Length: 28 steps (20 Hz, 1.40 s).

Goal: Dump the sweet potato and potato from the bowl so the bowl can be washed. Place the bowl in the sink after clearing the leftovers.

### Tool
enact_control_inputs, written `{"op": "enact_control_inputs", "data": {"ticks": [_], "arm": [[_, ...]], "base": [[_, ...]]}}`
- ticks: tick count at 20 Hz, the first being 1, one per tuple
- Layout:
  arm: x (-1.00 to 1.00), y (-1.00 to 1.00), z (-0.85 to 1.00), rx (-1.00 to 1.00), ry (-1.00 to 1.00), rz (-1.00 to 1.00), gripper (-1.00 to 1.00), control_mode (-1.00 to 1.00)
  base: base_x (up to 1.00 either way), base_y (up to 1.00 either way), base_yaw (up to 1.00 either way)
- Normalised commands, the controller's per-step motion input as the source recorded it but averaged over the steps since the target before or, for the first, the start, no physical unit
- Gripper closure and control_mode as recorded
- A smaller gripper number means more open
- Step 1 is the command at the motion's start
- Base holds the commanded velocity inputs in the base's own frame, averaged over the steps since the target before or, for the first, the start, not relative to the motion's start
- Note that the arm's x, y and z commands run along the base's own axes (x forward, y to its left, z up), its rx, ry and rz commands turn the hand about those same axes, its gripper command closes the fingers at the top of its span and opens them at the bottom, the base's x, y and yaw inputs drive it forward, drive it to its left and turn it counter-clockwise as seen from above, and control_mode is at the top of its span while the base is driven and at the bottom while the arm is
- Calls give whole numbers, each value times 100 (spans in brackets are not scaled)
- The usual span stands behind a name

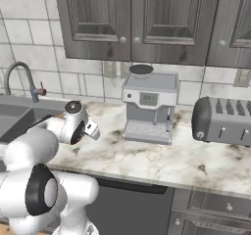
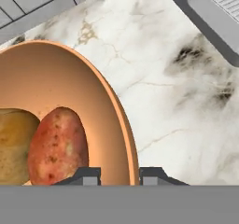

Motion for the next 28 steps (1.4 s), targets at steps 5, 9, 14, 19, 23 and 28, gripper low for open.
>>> {"op": "enact_control_inputs", "data": {"ticks": [5,9,14,19,23,28], "arm": [[-31,49,45,-3,-37,0,100,-100],[-10,61,51,-8,-32,0,100,-100],[-1,70,45,-11,-17,0,100,-100],[0,43,26,-5,2,0,100,-100],[17,33,28,0,13,0,100,-100],[9,20,7,-2,11,0,100,-100]], "base": [[0,0,0],[0,0,0],[0,0,0],[0,0,0],[0,0,0],[0,0,0]]}}
